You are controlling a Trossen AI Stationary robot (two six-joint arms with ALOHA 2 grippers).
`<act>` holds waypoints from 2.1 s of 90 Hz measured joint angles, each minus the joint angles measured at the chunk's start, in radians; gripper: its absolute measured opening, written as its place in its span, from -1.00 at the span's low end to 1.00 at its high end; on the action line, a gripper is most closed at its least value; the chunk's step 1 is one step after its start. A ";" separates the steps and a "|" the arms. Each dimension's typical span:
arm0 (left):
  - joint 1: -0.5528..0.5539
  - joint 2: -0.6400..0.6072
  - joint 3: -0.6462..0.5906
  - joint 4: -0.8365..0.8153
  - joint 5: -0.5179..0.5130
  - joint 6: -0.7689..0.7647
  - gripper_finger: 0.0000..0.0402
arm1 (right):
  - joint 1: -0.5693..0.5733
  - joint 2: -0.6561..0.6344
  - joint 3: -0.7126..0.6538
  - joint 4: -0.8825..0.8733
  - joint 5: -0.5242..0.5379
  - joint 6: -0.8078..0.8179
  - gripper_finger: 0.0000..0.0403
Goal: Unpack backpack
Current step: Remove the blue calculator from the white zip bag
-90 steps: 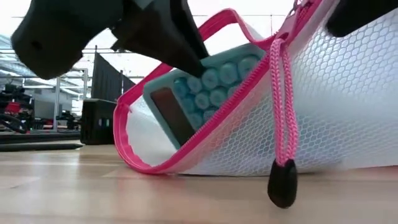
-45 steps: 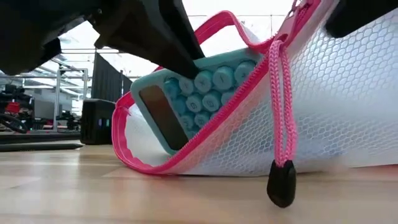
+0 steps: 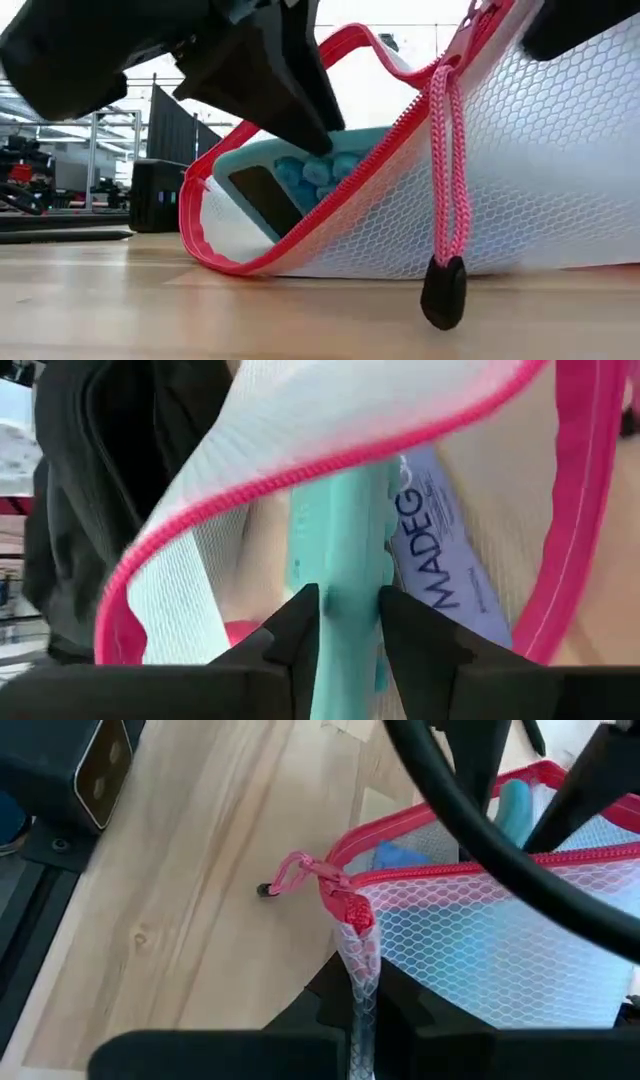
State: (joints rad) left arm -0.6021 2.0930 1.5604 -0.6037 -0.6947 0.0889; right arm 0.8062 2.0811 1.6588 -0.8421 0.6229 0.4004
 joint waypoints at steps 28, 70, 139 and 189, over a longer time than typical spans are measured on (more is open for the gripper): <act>-0.001 0.000 0.000 -0.007 0.009 -0.058 -0.33 | 0.000 0.000 0.000 0.000 0.001 0.000 -1.00; -0.015 0.001 -0.025 -0.203 0.038 -0.374 -0.31 | 0.000 0.000 0.000 0.000 0.001 0.000 -1.00; -0.021 0.118 -0.029 -0.158 -0.087 -0.485 -0.31 | -0.001 0.000 0.000 0.000 0.000 0.005 -1.00; 0.024 0.171 -0.025 -0.158 -0.239 -0.464 -0.31 | -0.002 0.000 0.000 0.004 0.001 0.003 -1.00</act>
State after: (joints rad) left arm -0.5785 2.2639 1.5352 -0.7616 -0.9333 -0.3752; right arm 0.8047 2.0811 1.6588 -0.8381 0.6239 0.4038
